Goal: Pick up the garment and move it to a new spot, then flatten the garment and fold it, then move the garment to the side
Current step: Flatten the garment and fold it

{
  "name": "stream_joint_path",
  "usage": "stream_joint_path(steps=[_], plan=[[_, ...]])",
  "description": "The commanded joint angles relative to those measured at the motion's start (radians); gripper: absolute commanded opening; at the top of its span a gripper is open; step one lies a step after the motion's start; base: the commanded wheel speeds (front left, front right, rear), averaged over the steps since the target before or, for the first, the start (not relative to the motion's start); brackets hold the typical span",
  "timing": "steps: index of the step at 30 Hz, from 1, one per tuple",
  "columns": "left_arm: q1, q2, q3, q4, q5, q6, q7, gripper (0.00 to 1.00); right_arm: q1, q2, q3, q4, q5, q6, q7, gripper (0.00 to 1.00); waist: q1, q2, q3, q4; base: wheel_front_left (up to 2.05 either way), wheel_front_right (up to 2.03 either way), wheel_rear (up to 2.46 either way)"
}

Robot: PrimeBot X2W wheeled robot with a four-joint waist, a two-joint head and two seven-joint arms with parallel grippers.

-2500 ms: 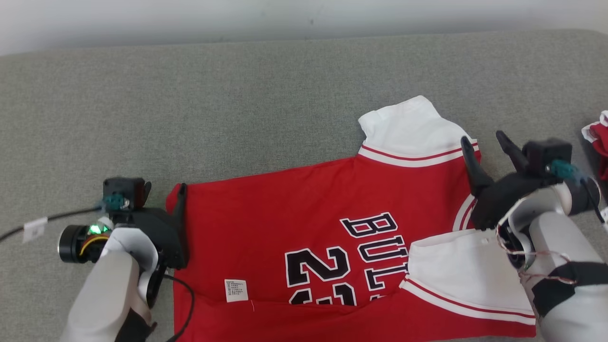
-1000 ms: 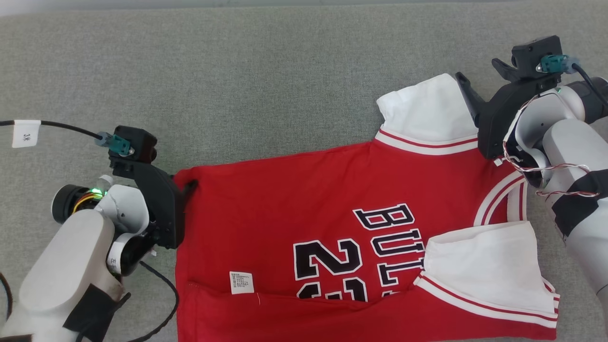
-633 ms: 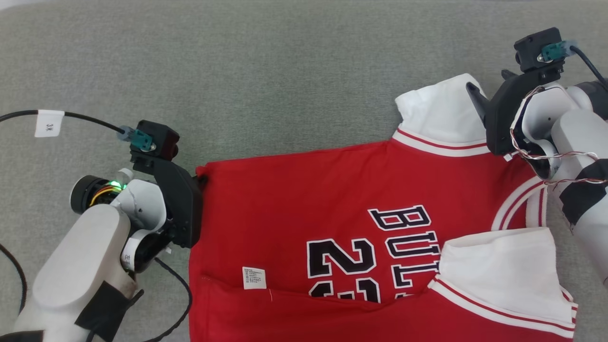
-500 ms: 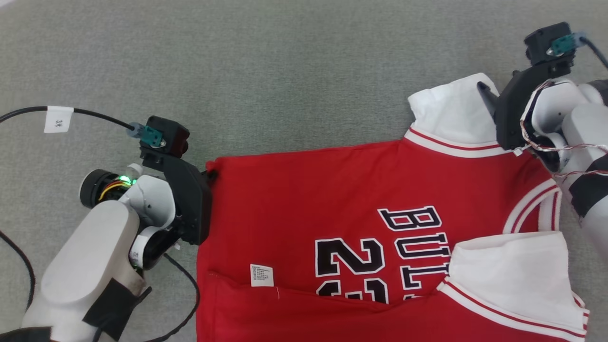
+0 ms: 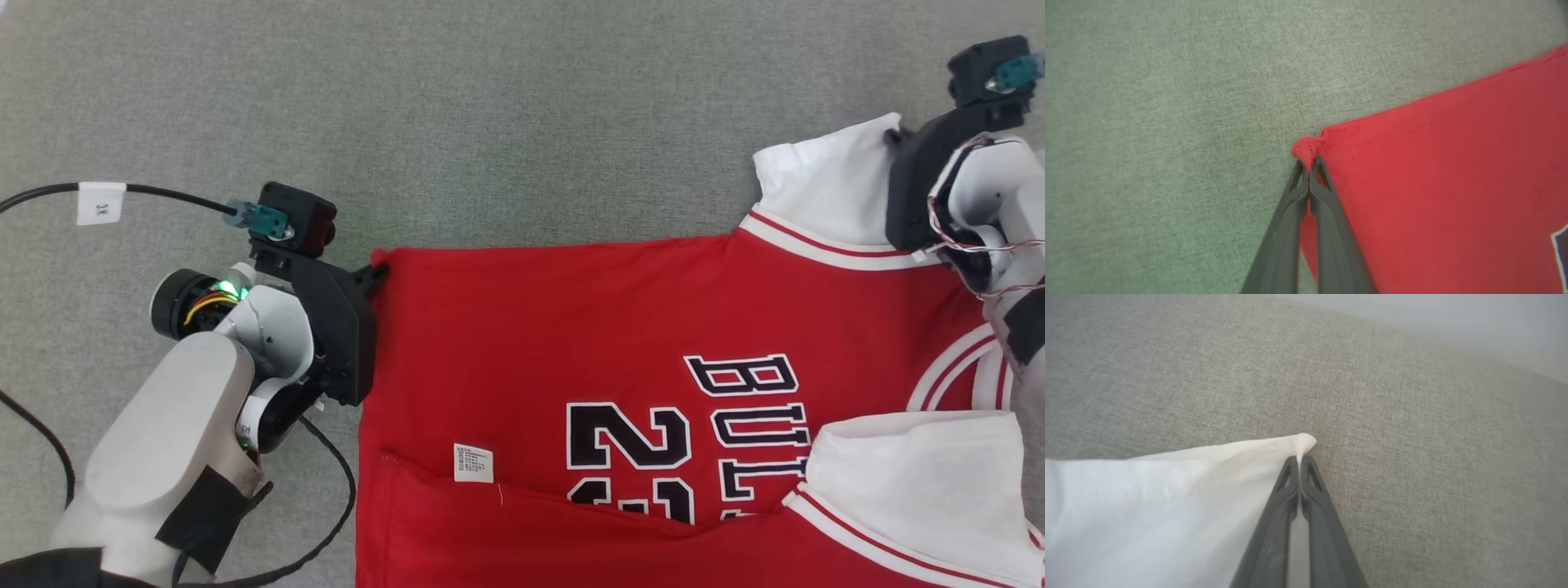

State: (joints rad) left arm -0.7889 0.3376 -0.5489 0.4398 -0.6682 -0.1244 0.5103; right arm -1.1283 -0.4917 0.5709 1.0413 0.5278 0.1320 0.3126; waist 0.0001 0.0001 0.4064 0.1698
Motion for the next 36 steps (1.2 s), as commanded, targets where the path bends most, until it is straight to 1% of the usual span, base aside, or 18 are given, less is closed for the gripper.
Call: stream_joint_path(steps=[1, 4, 7, 9, 10, 14, 19, 20, 22, 23, 25, 29, 36], plan=[[-0.014, 0.004, 0.007, 0.010, 0.010, 0.005, -0.020, 0.00, -0.007, -0.013, -0.009, 0.015, -0.008, -0.003, -0.026, 0.00, -0.0001, -0.0001, -0.004, -0.007, 0.00, 0.00, 0.00], [-0.013, 0.003, 0.013, 0.028, 0.015, 0.011, -0.050, 0.00, -0.022, -0.012, -0.029, 0.040, -0.029, -0.003, -0.096, 0.00, -0.0001, -0.0001, -0.018, -0.017, 0.00, 0.00, 0.00], [-0.020, 0.008, 0.022, 0.051, 0.028, 0.020, -0.096, 0.00, -0.038, -0.015, -0.058, 0.070, -0.061, -0.003, -0.188, 0.00, -0.0001, -0.0001, -0.035, -0.029, 0.00, 0.00, 0.00], [-0.024, 0.008, 0.028, 0.066, 0.036, 0.024, -0.133, 0.00, -0.046, -0.013, -0.079, 0.095, -0.080, -0.003, -0.249, 0.00, -0.0001, -0.0001, -0.048, -0.036, 0.00, 0.00, 0.00], [-0.032, 0.009, 0.032, 0.084, 0.046, 0.027, -0.174, 0.00, -0.055, -0.005, -0.091, 0.119, -0.102, -0.003, -0.300, 0.00, -0.0001, -0.0001, -0.062, -0.043, 0.00, 0.00, 0.00], [-0.029, 0.003, 0.030, 0.127, 0.063, 0.026, -0.249, 0.00, -0.054, 0.017, -0.120, 0.165, -0.124, -0.003, -0.374, 0.00, -0.0001, -0.0001, -0.096, -0.057, 0.00, 0.00, 0.00], [0.004, -0.004, 0.027, 0.174, 0.065, 0.019, -0.329, 0.00, -0.003, 0.057, -0.128, 0.182, -0.113, -0.003, -0.430, 0.00, -0.0001, -0.0001, -0.151, -0.079, 0.00, 0.00, 0.00], [0.004, -0.004, 0.027, 0.174, 0.065, 0.019, -0.329, 0.00, -0.003, 0.057, -0.128, 0.182, -0.113, -0.003, -0.430, 0.00, -0.0001, -0.0001, -0.151, -0.079, 0.00, 0.00, 0.00], [0.036, -0.008, 0.026, 0.190, 0.056, 0.013, -0.379, 0.00, 0.034, 0.069, -0.127, 0.170, -0.098, -0.003, -0.465, 0.00, -0.0001, -0.0001, -0.185, -0.095, 0.00, 0.00, 0.00], [0.036, -0.008, 0.026, 0.190, 0.056, 0.013, -0.379, 0.00, 0.034, 0.069, -0.127, 0.170, -0.098, -0.003, -0.465, 0.00, -0.0001, -0.0001, -0.185, -0.095, 0.00, 0.00, 0.00], [0.068, -0.009, 0.028, 0.202, 0.049, 0.014, -0.414, 0.00, 0.073, 0.079, -0.121, 0.158, -0.083, -0.003, -0.483, 0.00, -0.0001, -0.0001, -0.210, -0.106, 0.00, 0.00, 0.00], [0.135, -0.011, 0.031, 0.222, 0.041, 0.013, -0.488, 0.00, 0.158, 0.078, -0.112, 0.118, -0.049, -0.003, -0.512, 0.00, -0.0001, -0.0001, -0.255, -0.126, 0.00, 0.00, 0.00], [0.263, -0.025, 0.041, 0.247, 0.015, 0.022, -0.577, 0.00, 0.345, 0.071, -0.116, 0.031, 0.038, -0.003, -0.539, 0.00, -0.0001, -0.0001, -0.307, -0.153, 0.00, 0.00, 0.00]])
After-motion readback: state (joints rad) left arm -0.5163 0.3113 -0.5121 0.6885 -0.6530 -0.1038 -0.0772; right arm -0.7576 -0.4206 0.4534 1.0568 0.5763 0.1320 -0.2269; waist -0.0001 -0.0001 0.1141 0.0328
